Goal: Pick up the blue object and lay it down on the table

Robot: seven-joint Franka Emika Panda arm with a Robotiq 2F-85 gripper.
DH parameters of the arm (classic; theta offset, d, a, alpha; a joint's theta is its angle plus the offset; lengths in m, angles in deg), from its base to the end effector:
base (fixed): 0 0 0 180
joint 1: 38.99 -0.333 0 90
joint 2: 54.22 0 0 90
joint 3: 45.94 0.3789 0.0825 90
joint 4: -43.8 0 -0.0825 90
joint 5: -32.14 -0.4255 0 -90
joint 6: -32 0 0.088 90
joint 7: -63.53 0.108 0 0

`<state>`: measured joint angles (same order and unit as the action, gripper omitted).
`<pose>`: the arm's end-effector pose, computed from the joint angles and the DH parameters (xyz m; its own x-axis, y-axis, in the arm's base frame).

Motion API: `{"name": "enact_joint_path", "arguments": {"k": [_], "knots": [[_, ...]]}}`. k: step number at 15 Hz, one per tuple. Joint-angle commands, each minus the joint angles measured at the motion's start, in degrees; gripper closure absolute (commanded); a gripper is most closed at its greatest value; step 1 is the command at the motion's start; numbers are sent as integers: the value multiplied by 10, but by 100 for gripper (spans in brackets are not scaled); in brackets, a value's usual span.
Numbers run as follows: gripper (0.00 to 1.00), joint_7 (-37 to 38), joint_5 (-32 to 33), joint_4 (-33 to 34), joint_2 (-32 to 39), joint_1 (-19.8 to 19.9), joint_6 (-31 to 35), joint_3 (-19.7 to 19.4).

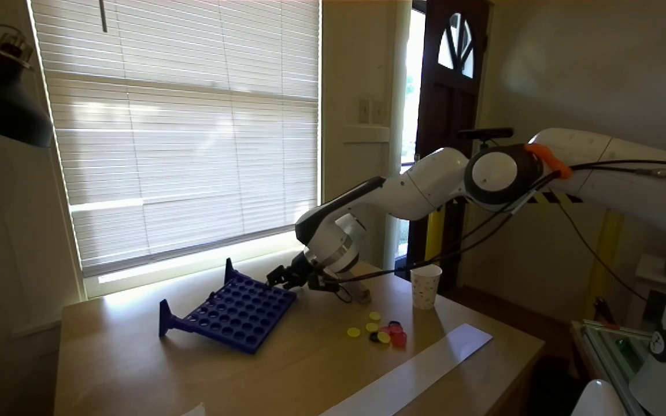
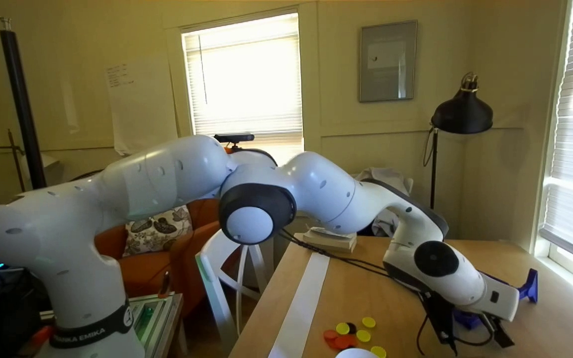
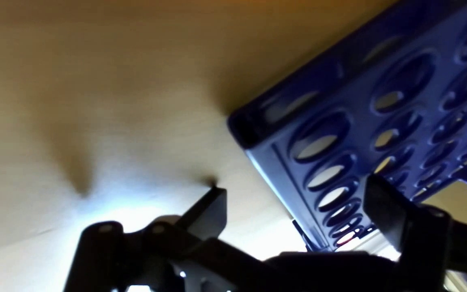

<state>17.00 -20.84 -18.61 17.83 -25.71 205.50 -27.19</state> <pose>0.8616 -0.0952 0.0894 0.6939 -0.3984 0.5998 -0.1340 -0.8899 -0.4361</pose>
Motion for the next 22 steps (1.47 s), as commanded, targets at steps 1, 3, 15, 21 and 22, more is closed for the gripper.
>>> {"name": "enact_joint_path", "arguments": {"k": [1, 3, 15, 21, 22], "knots": [[0, 1, 25, -18, -2, -44, 60, -62], [0, -15, 21, -13, -5, -57, 83, -65], [0, -41, -25, -158, -126, -114, 141, -107], [0, 23, -48, -302, -250, -213, 45, -228], [0, 41, -41, -324, -271, -230, 28, -247]]}}
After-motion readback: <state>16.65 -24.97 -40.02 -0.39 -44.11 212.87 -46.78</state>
